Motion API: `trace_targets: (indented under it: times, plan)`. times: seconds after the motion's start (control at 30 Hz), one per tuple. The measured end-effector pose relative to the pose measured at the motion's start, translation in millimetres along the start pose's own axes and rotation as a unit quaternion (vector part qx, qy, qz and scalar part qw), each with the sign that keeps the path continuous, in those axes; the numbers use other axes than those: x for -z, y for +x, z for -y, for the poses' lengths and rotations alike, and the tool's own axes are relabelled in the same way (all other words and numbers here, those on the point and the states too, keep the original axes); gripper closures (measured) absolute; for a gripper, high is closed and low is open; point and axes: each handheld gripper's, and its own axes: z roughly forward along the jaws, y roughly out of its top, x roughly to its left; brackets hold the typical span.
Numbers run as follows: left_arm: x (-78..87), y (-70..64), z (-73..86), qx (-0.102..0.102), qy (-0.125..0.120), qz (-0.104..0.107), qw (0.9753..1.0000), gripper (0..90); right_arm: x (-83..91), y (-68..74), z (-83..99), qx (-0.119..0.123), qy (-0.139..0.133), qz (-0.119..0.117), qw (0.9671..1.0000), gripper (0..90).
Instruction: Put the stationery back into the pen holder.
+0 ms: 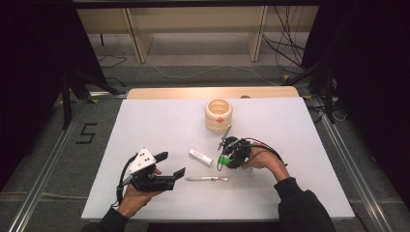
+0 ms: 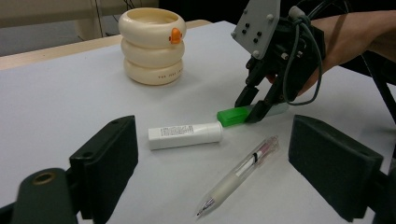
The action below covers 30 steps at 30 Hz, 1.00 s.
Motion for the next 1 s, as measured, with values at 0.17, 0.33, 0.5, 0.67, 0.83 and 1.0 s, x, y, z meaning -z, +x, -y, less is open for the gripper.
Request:
trace_targets:
  times: [0.17, 0.33, 0.5, 0.67, 0.83, 1.0]
  plan:
    - [0.3, 1.3, 0.2, -0.001, 0.0, -0.001, 1.0, 15.3, 3.4, -1.9, 2.2, -0.008, -0.014, -0.019, 0.9997, 67.2]
    - [-0.1, 0.4, 0.4, 0.0, 0.0, 0.0, 1.0, 15.3, 19.5, -10.7, 10.7, -0.047, -0.07, -0.029, 0.9961, 67.3]
    - [-0.1, 1.3, 0.6, 0.0, 0.0, -0.001, 1.0, 15.3, 32.6, -22.7, 24.4, -0.085, -0.147, -0.04, 0.9847, 67.3]
    - [-0.8, 0.6, 0.5, 0.0, 0.002, -0.001, 1.0, 15.3, 39.4, -31.7, 33.8, -0.113, -0.214, -0.062, 0.9681, 67.3]
    - [-0.5, 1.4, 0.5, 0.0, 0.002, -0.002, 1.0, 15.4, 47.1, -34.7, 38.1, -0.137, -0.267, -0.07, 0.9515, 67.3]
    - [-0.4, 1.1, 0.4, 0.0, 0.001, -0.002, 1.0, 15.4, 51.5, -35.5, 38.6, -0.153, -0.304, -0.053, 0.9389, 67.3]
